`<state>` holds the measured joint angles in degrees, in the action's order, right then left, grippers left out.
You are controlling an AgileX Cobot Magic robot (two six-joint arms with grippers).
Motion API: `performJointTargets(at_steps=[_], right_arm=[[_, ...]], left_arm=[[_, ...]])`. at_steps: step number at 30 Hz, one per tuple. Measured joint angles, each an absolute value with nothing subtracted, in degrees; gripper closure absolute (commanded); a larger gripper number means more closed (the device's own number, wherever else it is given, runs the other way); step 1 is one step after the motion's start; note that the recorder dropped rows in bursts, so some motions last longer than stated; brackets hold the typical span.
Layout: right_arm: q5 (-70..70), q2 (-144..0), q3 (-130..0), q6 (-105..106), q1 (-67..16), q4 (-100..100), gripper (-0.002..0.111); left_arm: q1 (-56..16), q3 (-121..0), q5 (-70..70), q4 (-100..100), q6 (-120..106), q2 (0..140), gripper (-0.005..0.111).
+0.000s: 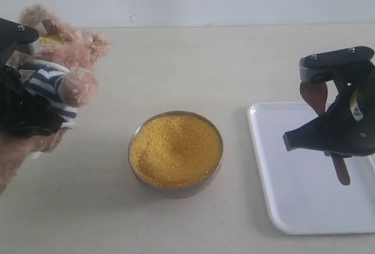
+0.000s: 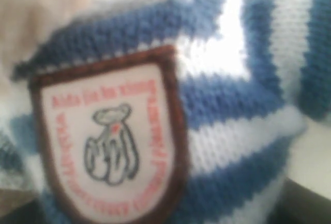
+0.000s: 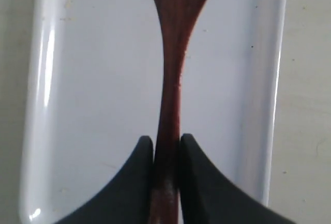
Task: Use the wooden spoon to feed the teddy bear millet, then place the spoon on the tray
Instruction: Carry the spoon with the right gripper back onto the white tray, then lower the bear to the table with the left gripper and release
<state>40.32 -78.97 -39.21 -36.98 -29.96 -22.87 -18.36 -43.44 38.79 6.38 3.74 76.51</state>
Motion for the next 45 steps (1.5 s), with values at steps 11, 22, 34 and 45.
performJointTargets(at_steps=[11, 22, 34, 45], right_arm=[[32.81, -88.72, -35.65, -46.04, -29.96, -28.06, 0.095], [32.39, -90.48, -35.38, -46.97, -29.87, -27.79, 0.045], [31.89, -78.46, -35.38, -40.66, -29.87, -20.43, 0.045], [32.10, -77.09, -35.38, -35.48, -29.87, -15.86, 0.045]], left_arm=[[-18.36, -45.93, 42.71, 6.50, 7.44, 83.62, 0.103], [-17.69, -52.65, 46.62, 5.88, 7.44, 93.04, 0.103], [-15.84, -56.31, 44.69, 4.24, 16.07, 101.84, 0.101], [-15.84, -56.96, 44.16, 4.24, 18.55, 103.40, 0.024]])
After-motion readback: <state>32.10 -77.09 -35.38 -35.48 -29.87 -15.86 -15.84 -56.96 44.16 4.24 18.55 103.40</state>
